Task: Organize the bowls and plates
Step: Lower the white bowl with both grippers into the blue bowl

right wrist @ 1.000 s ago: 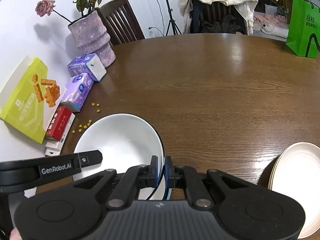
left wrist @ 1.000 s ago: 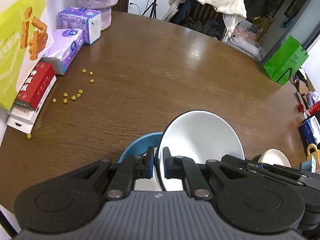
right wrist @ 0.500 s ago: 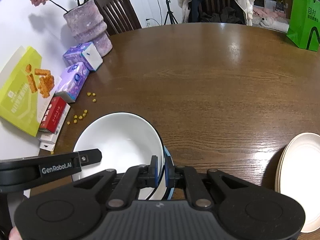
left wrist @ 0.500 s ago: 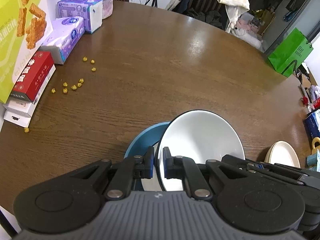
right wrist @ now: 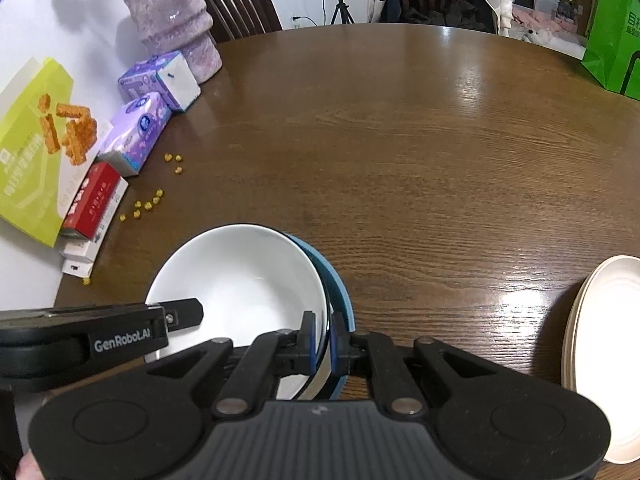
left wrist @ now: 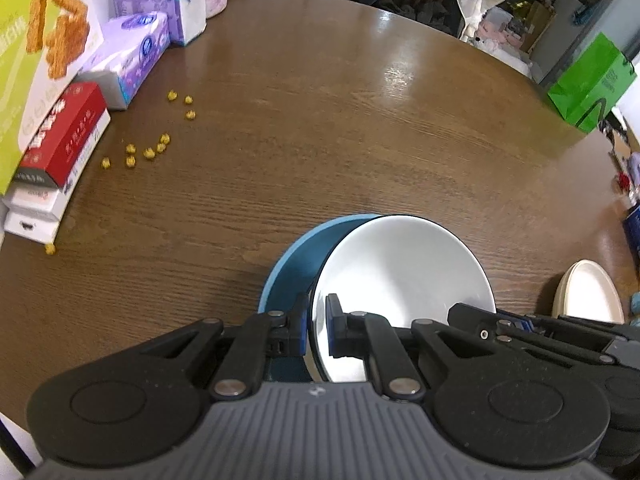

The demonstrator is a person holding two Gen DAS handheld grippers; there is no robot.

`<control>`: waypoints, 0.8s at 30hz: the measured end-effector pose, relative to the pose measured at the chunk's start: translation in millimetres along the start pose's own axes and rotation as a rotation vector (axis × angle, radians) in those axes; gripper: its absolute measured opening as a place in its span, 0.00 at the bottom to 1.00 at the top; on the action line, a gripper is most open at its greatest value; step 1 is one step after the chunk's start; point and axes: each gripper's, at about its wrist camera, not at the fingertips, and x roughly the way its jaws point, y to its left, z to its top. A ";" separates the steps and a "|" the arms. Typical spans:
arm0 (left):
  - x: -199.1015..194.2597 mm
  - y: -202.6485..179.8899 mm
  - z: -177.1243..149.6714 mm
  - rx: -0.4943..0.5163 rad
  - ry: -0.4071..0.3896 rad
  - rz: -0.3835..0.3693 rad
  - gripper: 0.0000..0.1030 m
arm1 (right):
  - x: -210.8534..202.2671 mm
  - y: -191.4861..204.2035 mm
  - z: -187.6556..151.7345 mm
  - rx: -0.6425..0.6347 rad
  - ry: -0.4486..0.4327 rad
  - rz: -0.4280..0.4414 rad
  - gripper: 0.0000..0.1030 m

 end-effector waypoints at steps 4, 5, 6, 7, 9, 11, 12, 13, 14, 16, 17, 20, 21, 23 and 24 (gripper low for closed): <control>0.2 -1.4 1.6 0.015 0.001 0.009 0.09 | 3.3 5.6 -0.1 -0.024 0.001 -0.018 0.07; 0.0 -1.6 1.7 0.018 0.004 0.009 0.09 | 2.5 5.5 -0.5 -0.026 0.001 -0.021 0.07; -0.1 -2.5 1.8 0.027 0.005 0.011 0.09 | 2.5 5.9 -0.2 -0.027 0.001 -0.022 0.07; -0.2 -3.8 1.7 0.038 0.006 0.016 0.09 | 2.6 5.9 0.0 -0.026 0.002 -0.023 0.07; -0.5 -6.5 1.7 0.058 0.007 0.025 0.09 | 2.3 6.0 -0.4 -0.026 0.003 -0.028 0.07; -0.4 -8.5 2.3 0.072 0.010 0.028 0.09 | 2.8 6.6 -0.5 -0.028 0.003 -0.034 0.07; -0.2 -9.5 2.9 0.081 0.013 0.031 0.09 | 2.9 6.8 -0.6 -0.028 0.003 -0.036 0.07; -0.1 -10.5 3.5 0.090 0.015 0.036 0.09 | 2.9 6.4 -1.0 -0.028 0.004 -0.037 0.07; 0.2 -11.1 3.8 0.100 0.017 0.044 0.09 | 2.7 6.2 -1.3 -0.028 0.004 -0.039 0.07; 0.6 -11.9 4.4 0.115 0.019 0.051 0.09 | 2.2 6.4 -1.7 -0.030 0.003 -0.042 0.07; 1.1 -12.1 4.6 0.122 0.022 0.052 0.09 | 1.8 6.7 -1.8 -0.030 0.002 -0.043 0.07; 0.2 -11.1 5.4 0.120 0.017 0.053 0.09 | 2.4 9.7 -1.4 -0.041 -0.004 -0.050 0.06; 0.2 -10.6 5.7 0.117 0.018 0.051 0.09 | 1.9 9.6 -1.3 -0.040 -0.005 -0.047 0.06; 0.1 -11.4 5.4 0.122 0.016 0.054 0.09 | 2.5 10.0 -0.7 -0.043 -0.007 -0.050 0.06; 0.2 -11.7 5.3 0.123 0.017 0.055 0.09 | 3.0 9.7 -0.5 -0.042 -0.006 -0.049 0.06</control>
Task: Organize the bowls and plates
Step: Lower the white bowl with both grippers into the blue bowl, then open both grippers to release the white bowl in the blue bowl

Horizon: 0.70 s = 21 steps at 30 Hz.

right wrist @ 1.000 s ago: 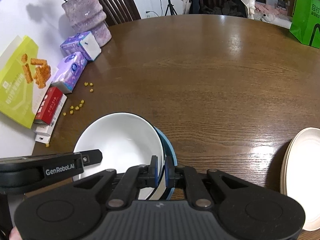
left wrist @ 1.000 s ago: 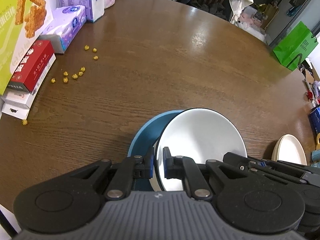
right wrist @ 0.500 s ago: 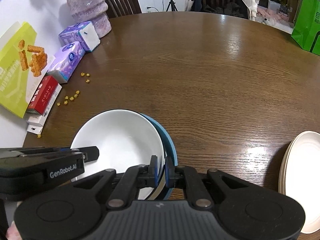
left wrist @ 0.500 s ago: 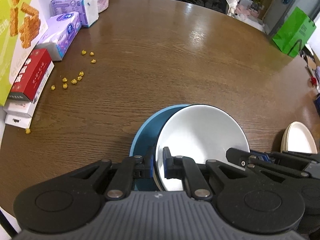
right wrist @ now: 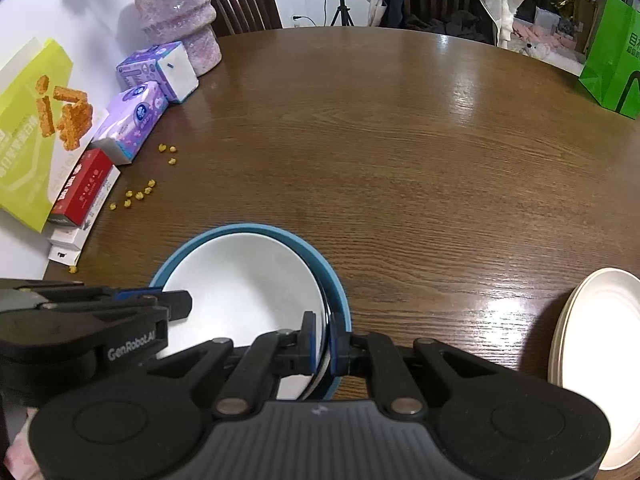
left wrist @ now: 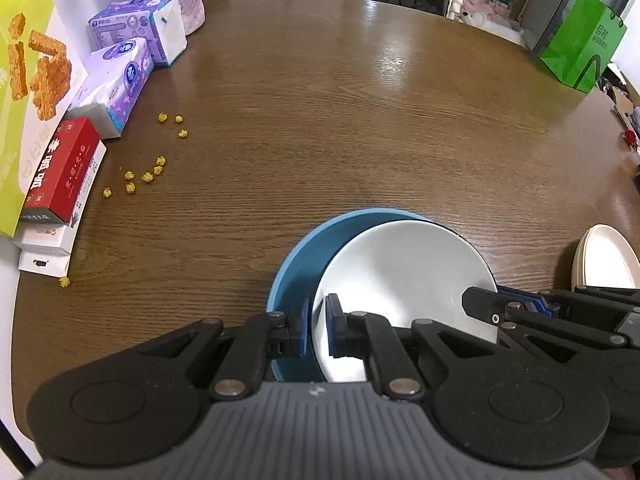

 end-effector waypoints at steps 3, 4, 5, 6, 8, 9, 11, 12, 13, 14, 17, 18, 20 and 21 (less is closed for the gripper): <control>-0.5 0.4 -0.2 -0.007 0.002 -0.004 0.09 | -0.4 -1.2 -1.0 0.000 0.000 0.000 0.06; -1.2 0.7 -0.5 -0.011 0.003 -0.009 0.09 | -0.3 -1.5 -0.8 0.000 0.001 0.000 0.06; -1.2 1.6 -0.3 -0.016 0.005 -0.015 0.10 | -0.4 -1.2 -1.0 0.001 0.001 0.000 0.06; -1.9 2.8 -0.2 -0.021 0.004 -0.025 0.10 | -0.3 -1.7 -1.0 0.003 0.003 0.002 0.07; -5.9 3.9 -0.2 -0.025 -0.012 -0.031 0.15 | -0.4 -3.8 -0.9 0.014 0.007 0.016 0.11; -8.5 5.1 -0.2 -0.028 -0.020 -0.033 0.19 | -1.7 -4.8 -0.8 0.019 0.002 0.026 0.12; -14.9 8.1 -0.1 -0.036 -0.046 -0.032 0.47 | -7.5 -6.5 -0.9 0.020 -0.021 0.040 0.16; -19.2 9.8 -0.6 -0.036 -0.064 -0.025 0.52 | -11.0 -7.6 -0.9 0.019 -0.032 0.049 0.21; -23.2 11.5 -0.6 -0.036 -0.080 -0.021 0.54 | -14.8 -9.2 -1.4 0.020 -0.044 0.058 0.34; -27.3 13.7 -1.0 -0.035 -0.094 -0.019 0.58 | -18.6 -10.9 -1.9 0.021 -0.057 0.063 0.45; -38.4 20.4 -4.1 -0.038 -0.143 -0.014 0.84 | -32.6 -18.7 -7.3 0.030 -0.106 0.089 0.53; -42.6 21.8 -5.9 -0.035 -0.167 -0.014 0.87 | -36.2 -20.8 -8.9 0.032 -0.120 0.096 0.56; -52.0 23.9 -11.2 -0.025 -0.224 -0.021 1.00 | -44.9 -25.7 -15.4 0.039 -0.159 0.094 0.69; -56.6 24.3 -14.1 -0.022 -0.254 -0.026 1.00 | -50.5 -28.8 -20.1 0.042 -0.188 0.083 0.73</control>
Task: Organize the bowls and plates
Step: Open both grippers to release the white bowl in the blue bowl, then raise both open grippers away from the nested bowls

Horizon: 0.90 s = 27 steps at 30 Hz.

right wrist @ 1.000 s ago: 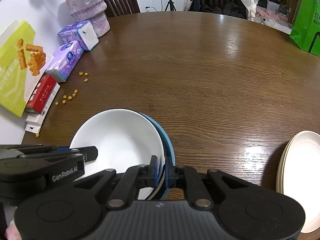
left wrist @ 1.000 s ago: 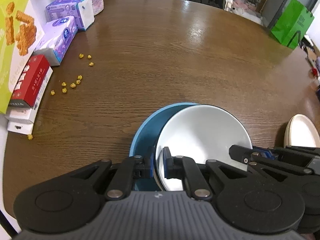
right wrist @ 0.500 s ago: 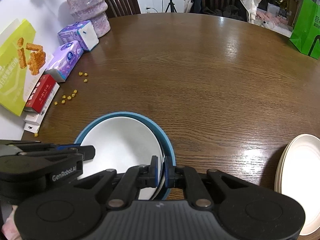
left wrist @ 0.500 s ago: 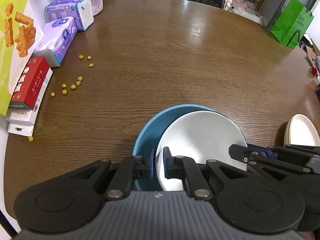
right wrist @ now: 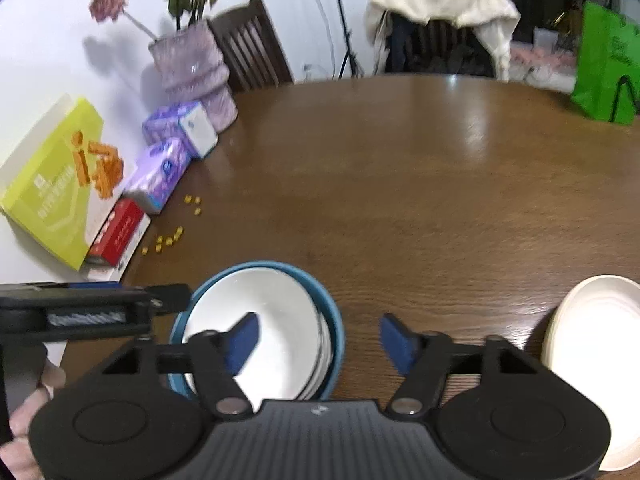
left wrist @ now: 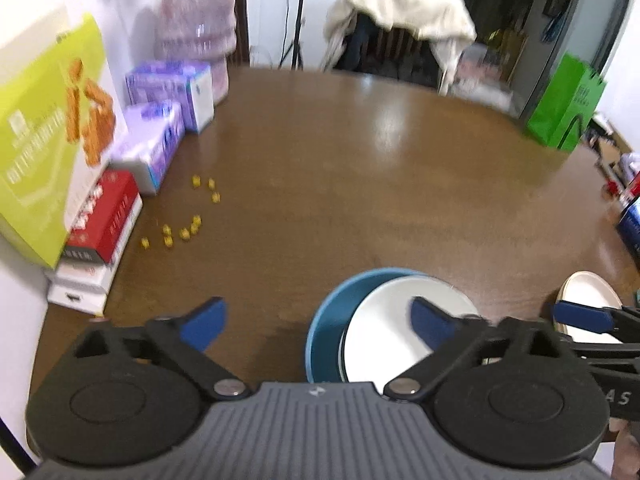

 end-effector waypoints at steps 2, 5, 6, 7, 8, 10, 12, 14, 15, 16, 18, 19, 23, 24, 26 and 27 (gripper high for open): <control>-9.0 0.2 -2.6 0.012 -0.050 -0.008 1.00 | -12.5 -4.1 -7.4 -0.014 -0.068 -0.032 0.82; -22.2 -0.6 -8.6 0.018 -0.105 -0.023 1.00 | -32.2 -9.0 -23.7 -0.055 -0.182 -0.072 0.86; -27.3 -1.5 -11.6 0.016 -0.125 -0.023 1.00 | -37.5 -10.3 -27.6 -0.068 -0.206 -0.076 0.86; -32.7 -3.0 -15.4 0.016 -0.149 -0.021 1.00 | -43.9 -11.8 -33.1 -0.081 -0.230 -0.078 0.89; -37.8 -5.6 -18.4 0.018 -0.168 -0.015 1.00 | -49.6 -13.0 -37.3 -0.090 -0.245 -0.077 0.97; -47.1 -11.5 -26.9 0.029 -0.205 0.000 1.00 | -60.9 -15.2 -45.5 -0.103 -0.278 -0.077 1.00; -55.9 -17.1 -35.9 0.029 -0.222 0.008 1.00 | -70.9 -16.1 -52.0 -0.117 -0.310 -0.079 1.00; -64.7 -23.2 -45.9 0.021 -0.235 0.003 1.00 | -81.5 -19.4 -56.5 -0.122 -0.331 -0.069 1.00; -69.1 -26.7 -50.9 0.016 -0.240 0.002 1.00 | -87.9 -22.0 -59.1 -0.123 -0.338 -0.060 1.00; -73.7 -30.5 -55.6 0.012 -0.246 0.002 1.00 | -93.0 -24.8 -60.8 -0.124 -0.342 -0.046 1.00; -81.8 -36.0 -63.9 -0.002 -0.254 0.000 1.00 | -100.8 -29.0 -64.8 -0.130 -0.344 -0.021 1.00; -85.7 -38.6 -67.6 -0.009 -0.255 -0.005 1.00 | -104.5 -31.8 -67.7 -0.132 -0.339 -0.009 1.00; -101.8 -55.3 -82.1 0.005 -0.258 -0.006 1.00 | -117.2 -38.3 -84.9 -0.121 -0.300 0.023 1.00; -106.5 -59.8 -86.8 0.009 -0.261 -0.003 1.00 | -121.9 -40.9 -89.8 -0.116 -0.298 0.026 1.00; -114.2 -66.9 -95.8 0.008 -0.260 -0.004 1.00 | -131.4 -44.8 -99.8 -0.110 -0.301 0.026 1.00; -117.4 -69.7 -100.1 0.007 -0.256 -0.009 1.00 | -135.9 -46.8 -104.6 -0.106 -0.302 0.027 1.00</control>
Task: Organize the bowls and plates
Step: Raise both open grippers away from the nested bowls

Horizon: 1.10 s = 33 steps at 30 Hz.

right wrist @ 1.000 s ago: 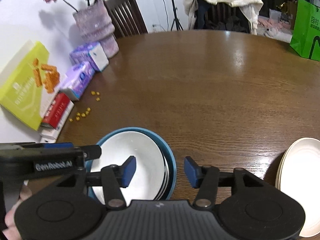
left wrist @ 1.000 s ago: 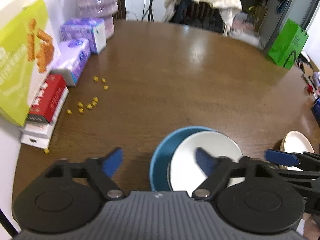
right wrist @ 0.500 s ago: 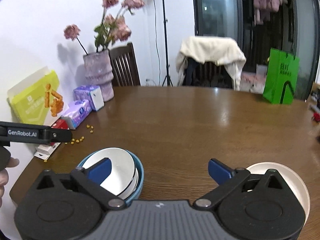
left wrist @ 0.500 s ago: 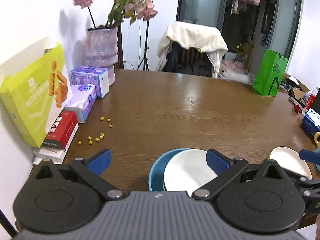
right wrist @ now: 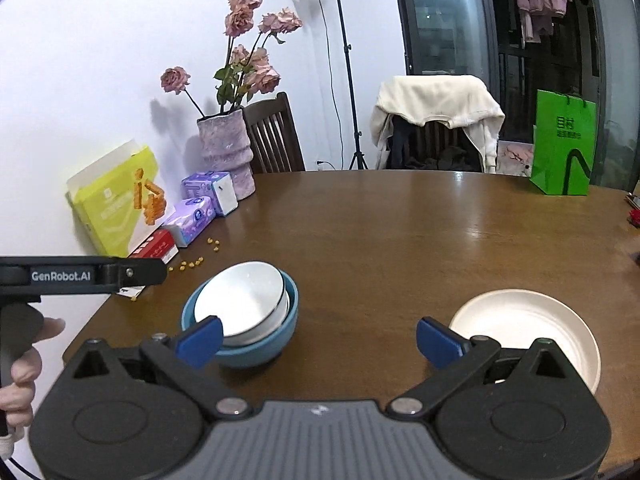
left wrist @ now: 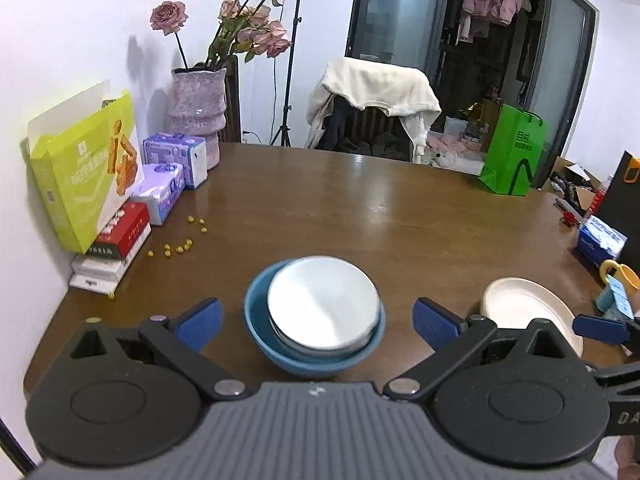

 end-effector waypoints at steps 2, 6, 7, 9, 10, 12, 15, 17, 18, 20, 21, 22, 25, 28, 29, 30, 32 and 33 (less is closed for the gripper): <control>-8.1 -5.6 -6.5 0.003 0.004 -0.008 1.00 | -9.9 -2.8 -6.2 0.012 0.001 -0.001 1.00; -20.5 -11.7 -13.4 -0.001 0.003 -0.019 1.00 | -21.1 -3.9 -15.9 0.024 0.016 -0.002 1.00; -21.8 -12.0 -13.8 -0.006 0.003 -0.023 1.00 | -22.7 -4.1 -17.2 0.027 0.021 -0.005 1.00; -23.1 -12.2 -12.8 -0.016 0.008 -0.036 1.00 | -27.8 -6.6 -19.6 0.032 0.022 -0.017 1.00; -23.6 -12.5 -11.9 -0.017 0.008 -0.040 1.00 | -30.0 -7.5 -20.2 0.034 0.019 -0.025 1.00; -24.6 -13.2 -10.7 -0.012 0.003 -0.047 1.00 | -32.4 -8.7 -20.9 0.039 0.015 -0.031 1.00; -21.4 -12.9 -8.0 -0.002 0.000 -0.057 1.00 | -34.3 -7.4 -20.3 0.034 0.006 -0.040 1.00; -17.3 -11.0 -6.4 0.009 0.002 -0.063 1.00 | -32.7 -5.1 -17.8 0.032 -0.006 -0.046 1.00; -14.5 -9.0 -5.3 0.015 0.004 -0.067 1.00 | -31.4 -4.1 -17.1 0.034 -0.010 -0.049 1.00; -9.2 -3.8 -2.3 0.018 0.008 -0.078 1.00 | -25.8 -1.6 -13.7 0.041 -0.015 -0.057 1.00; -6.1 -0.4 0.2 0.017 0.010 -0.083 1.00 | -22.2 0.3 -11.7 0.044 -0.015 -0.063 1.00; -3.2 2.9 3.1 0.017 0.011 -0.087 1.00 | -18.6 2.3 -9.4 0.046 -0.016 -0.067 1.00; 5.5 13.8 14.3 0.020 0.002 -0.103 1.00 | -8.0 9.3 0.2 0.050 -0.023 -0.083 1.00; 17.2 22.7 24.6 0.026 0.010 -0.118 1.00 | 3.6 16.9 8.1 0.049 -0.024 -0.092 1.00; 21.5 25.5 27.1 0.026 0.015 -0.124 1.00 | 8.2 19.0 11.3 0.051 -0.023 -0.098 1.00; 26.2 28.7 29.5 0.025 0.021 -0.130 1.00 | 12.6 20.6 14.1 0.054 -0.021 -0.104 1.00; 34.0 34.2 33.8 0.024 0.031 -0.146 1.00 | 22.2 23.5 18.9 0.060 -0.014 -0.116 1.00; 38.2 36.8 35.9 0.025 0.037 -0.151 1.00 | 26.7 24.9 20.9 0.064 -0.008 -0.120 1.00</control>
